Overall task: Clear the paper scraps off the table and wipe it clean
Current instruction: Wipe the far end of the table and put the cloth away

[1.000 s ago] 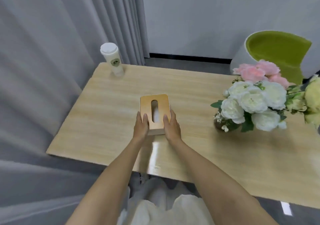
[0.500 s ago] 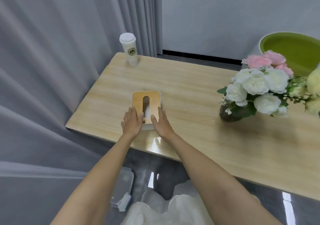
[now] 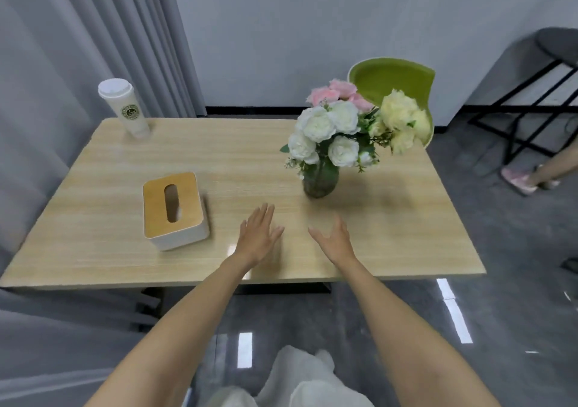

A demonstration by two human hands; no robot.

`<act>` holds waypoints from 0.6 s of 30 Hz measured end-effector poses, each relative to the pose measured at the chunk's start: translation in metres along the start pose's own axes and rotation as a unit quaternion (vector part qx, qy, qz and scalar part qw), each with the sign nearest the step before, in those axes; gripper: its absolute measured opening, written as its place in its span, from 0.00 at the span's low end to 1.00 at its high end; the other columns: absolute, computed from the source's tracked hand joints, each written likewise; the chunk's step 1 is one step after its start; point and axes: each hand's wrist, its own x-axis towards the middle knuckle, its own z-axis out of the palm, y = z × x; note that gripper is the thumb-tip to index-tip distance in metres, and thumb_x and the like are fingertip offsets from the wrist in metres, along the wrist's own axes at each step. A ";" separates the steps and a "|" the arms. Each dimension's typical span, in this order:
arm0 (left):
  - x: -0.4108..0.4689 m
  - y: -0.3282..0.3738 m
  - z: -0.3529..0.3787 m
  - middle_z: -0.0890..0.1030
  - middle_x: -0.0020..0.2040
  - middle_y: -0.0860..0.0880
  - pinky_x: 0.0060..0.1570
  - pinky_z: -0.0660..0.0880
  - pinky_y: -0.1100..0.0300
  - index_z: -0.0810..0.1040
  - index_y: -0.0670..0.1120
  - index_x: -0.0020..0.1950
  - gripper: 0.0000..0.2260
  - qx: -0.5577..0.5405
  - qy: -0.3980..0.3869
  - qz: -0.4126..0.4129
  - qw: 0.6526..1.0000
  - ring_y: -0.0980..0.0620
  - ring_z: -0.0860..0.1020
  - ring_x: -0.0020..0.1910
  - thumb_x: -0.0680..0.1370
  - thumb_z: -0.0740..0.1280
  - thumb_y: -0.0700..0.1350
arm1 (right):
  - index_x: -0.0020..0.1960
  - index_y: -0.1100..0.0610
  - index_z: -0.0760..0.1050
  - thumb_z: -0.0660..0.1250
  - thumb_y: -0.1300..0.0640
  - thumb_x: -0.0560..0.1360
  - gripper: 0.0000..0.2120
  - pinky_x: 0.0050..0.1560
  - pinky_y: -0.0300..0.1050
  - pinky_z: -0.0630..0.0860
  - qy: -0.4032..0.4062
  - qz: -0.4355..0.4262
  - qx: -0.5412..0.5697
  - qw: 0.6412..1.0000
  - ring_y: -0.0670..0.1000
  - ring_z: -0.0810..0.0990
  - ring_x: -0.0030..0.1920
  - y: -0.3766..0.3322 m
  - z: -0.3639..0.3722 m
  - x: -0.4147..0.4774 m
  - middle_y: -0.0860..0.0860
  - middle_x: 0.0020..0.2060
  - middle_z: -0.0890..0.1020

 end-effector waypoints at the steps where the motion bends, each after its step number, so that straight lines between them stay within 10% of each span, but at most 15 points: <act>1: 0.003 0.008 0.006 0.45 0.79 0.49 0.75 0.47 0.46 0.46 0.49 0.78 0.29 0.003 -0.007 0.000 1.000 0.50 0.45 0.77 0.82 0.52 0.58 | 0.77 0.57 0.48 0.67 0.38 0.72 0.46 0.75 0.50 0.51 0.000 -0.002 -0.012 1.000 0.56 0.49 0.76 0.007 -0.011 0.004 0.57 0.77 0.49; 18: 0.090 0.060 0.073 0.45 0.79 0.47 0.72 0.49 0.44 0.44 0.47 0.79 0.30 0.091 0.038 -0.027 0.995 0.47 0.47 0.77 0.82 0.54 0.56 | 0.77 0.59 0.47 0.73 0.43 0.68 0.50 0.72 0.48 0.57 -0.042 -0.163 -0.072 0.983 0.56 0.56 0.75 0.057 -0.069 0.124 0.56 0.76 0.53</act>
